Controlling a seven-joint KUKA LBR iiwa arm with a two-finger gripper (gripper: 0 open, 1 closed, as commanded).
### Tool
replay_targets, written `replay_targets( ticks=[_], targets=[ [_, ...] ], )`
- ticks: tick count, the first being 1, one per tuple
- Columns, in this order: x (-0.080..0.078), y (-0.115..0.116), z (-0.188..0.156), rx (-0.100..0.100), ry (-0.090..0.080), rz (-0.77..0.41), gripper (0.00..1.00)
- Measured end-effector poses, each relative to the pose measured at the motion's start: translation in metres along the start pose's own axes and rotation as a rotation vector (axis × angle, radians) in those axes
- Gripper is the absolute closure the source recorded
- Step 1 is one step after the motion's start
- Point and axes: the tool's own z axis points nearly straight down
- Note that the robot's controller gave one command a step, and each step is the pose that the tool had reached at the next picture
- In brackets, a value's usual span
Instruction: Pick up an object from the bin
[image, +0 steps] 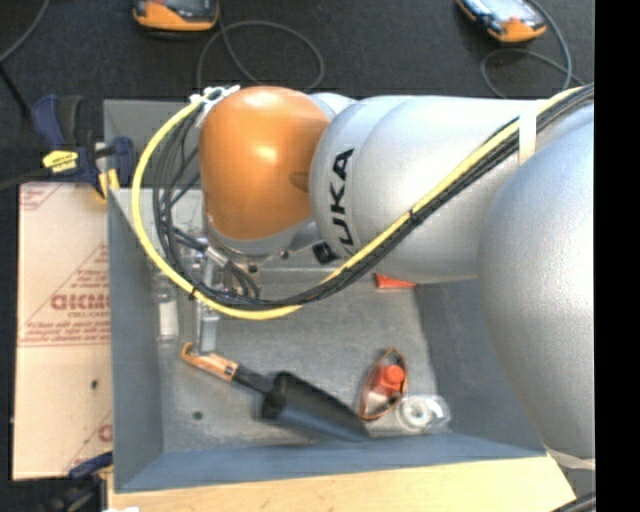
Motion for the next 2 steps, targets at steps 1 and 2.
replay_targets(
  ticks=[1,2],
  targets=[
    [-0.002,-0.001,-0.005,-0.002,-0.008,0.004,0.0],
    [0.001,-0.024,0.032,-0.003,-0.011,-0.068,0.0]
  ],
)
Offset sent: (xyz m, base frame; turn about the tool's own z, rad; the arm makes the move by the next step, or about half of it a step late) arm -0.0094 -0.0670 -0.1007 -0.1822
